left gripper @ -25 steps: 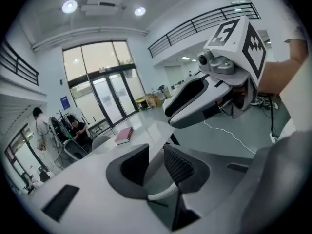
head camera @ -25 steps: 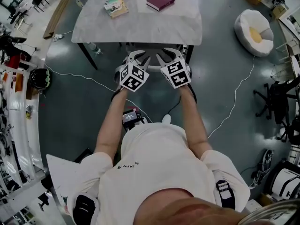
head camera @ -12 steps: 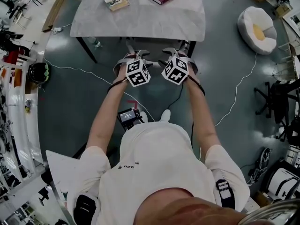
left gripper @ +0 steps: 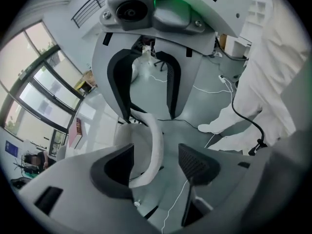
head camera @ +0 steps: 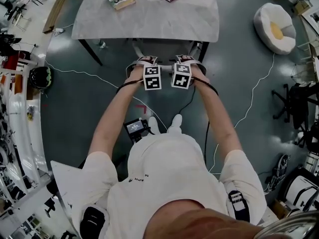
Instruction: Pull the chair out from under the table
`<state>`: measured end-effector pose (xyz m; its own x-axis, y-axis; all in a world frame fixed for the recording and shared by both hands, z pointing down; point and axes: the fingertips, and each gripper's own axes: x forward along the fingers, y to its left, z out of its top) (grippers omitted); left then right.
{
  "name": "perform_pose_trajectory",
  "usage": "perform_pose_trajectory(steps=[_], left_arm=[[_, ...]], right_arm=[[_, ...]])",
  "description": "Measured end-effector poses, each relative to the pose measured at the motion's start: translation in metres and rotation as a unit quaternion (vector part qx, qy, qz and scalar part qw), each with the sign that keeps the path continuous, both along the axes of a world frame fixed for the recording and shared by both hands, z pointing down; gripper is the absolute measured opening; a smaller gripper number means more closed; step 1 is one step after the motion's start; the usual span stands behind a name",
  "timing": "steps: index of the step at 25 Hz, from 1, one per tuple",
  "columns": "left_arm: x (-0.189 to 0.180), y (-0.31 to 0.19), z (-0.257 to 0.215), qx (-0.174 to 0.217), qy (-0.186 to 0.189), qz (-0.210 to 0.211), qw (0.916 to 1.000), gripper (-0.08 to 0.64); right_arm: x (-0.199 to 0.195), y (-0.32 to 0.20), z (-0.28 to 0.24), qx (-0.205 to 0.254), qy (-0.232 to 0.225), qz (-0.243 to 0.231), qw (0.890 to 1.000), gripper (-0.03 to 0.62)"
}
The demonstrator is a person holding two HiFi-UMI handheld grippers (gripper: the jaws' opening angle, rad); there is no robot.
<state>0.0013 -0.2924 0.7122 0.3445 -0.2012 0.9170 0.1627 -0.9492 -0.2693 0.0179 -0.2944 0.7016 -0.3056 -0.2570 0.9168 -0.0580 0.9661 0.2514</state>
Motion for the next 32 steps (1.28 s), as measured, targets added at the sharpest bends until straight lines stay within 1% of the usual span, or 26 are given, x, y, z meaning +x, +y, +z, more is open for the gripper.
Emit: perform_pose_trajectory(steps=[2, 5, 8, 11, 12, 15, 18, 20, 25, 28, 30, 32], left_arm=[[0.002, -0.002, 0.008, -0.012, -0.006, 0.005, 0.9999, 0.284], [0.003, -0.005, 0.022, -0.025, -0.019, 0.01, 0.9995, 0.287], [0.004, -0.014, 0.038, -0.023, -0.031, 0.017, 0.9991, 0.287], [-0.006, -0.017, 0.06, -0.019, -0.054, 0.023, 0.9981, 0.287], [-0.006, -0.018, 0.067, -0.021, -0.057, 0.021, 0.9979, 0.287], [0.0, -0.025, 0.086, -0.014, -0.056, 0.013, 0.9983, 0.285], [-0.002, -0.029, 0.107, 0.0, -0.072, 0.023, 0.9971, 0.285], [-0.002, -0.032, 0.115, 0.007, -0.072, 0.022, 0.9971, 0.284], [-0.005, -0.036, 0.132, 0.001, -0.087, 0.016, 0.9961, 0.262], [-0.003, -0.037, 0.142, 0.002, -0.084, 0.004, 0.9964, 0.262], [-0.006, -0.039, 0.149, 0.011, -0.088, 0.005, 0.9961, 0.241], [-0.008, -0.039, 0.156, 0.016, -0.091, 0.004, 0.9957, 0.195]], right_arm=[[0.002, 0.0, 0.008, -0.012, 0.012, -0.011, 1.0, 0.297], [0.007, -0.001, 0.026, -0.026, 0.03, -0.022, 0.999, 0.307], [0.009, -0.009, 0.045, -0.036, 0.041, -0.027, 0.998, 0.307], [0.002, -0.007, 0.069, -0.064, 0.039, -0.025, 0.997, 0.311], [0.002, -0.007, 0.075, -0.066, 0.041, -0.028, 0.997, 0.311], [0.005, -0.017, 0.09, -0.053, 0.047, -0.033, 0.997, 0.31], [0.006, -0.025, 0.107, -0.035, 0.065, -0.043, 0.996, 0.31], [0.006, -0.027, 0.115, -0.025, 0.07, -0.041, 0.996, 0.31], [0.011, -0.028, 0.137, -0.022, 0.083, -0.03, 0.996, 0.31], [0.014, -0.03, 0.148, -0.02, 0.079, -0.02, 0.996, 0.31], [0.013, -0.031, 0.156, -0.019, 0.083, -0.021, 0.996, 0.306], [0.011, -0.031, 0.161, -0.009, 0.086, -0.021, 0.996, 0.274]])
